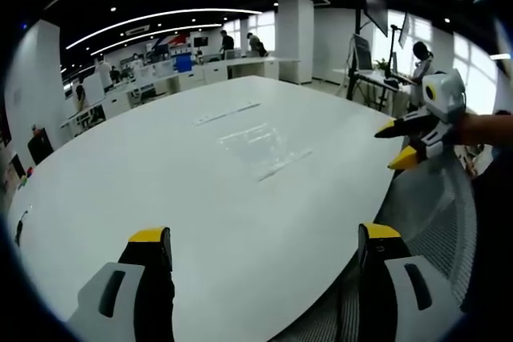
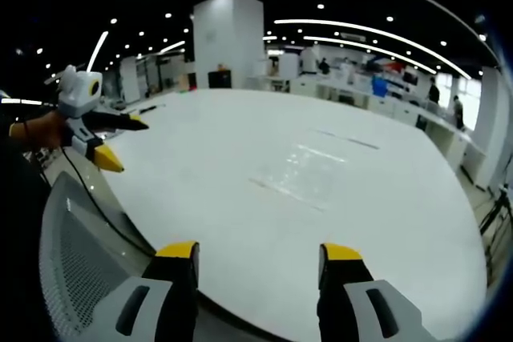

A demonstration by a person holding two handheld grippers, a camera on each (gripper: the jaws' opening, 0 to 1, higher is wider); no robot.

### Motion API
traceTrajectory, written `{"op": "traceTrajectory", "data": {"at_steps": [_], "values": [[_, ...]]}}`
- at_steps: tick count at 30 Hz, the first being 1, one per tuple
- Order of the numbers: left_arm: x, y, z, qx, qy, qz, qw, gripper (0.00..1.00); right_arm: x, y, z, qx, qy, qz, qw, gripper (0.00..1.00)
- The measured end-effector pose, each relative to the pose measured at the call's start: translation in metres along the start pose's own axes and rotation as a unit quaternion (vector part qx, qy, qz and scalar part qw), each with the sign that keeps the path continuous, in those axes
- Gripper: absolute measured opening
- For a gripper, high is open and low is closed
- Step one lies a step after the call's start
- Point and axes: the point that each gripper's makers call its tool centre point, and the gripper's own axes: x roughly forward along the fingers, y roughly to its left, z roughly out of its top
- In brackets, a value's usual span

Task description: Open the resealable bag by pulling the two sides of the seal apart until the entire bag opening is separated and visibly accessible.

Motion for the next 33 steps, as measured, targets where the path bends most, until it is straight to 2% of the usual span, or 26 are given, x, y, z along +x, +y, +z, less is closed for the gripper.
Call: {"op": "traceTrajectory", "data": {"at_steps": [33], "values": [[0.004, 0.001, -0.002, 0.001, 0.006, -0.006, 1.0000, 0.94, 0.027, -0.007, 0.018, -0.025, -0.004, 0.008, 0.9996, 0.54]]}}
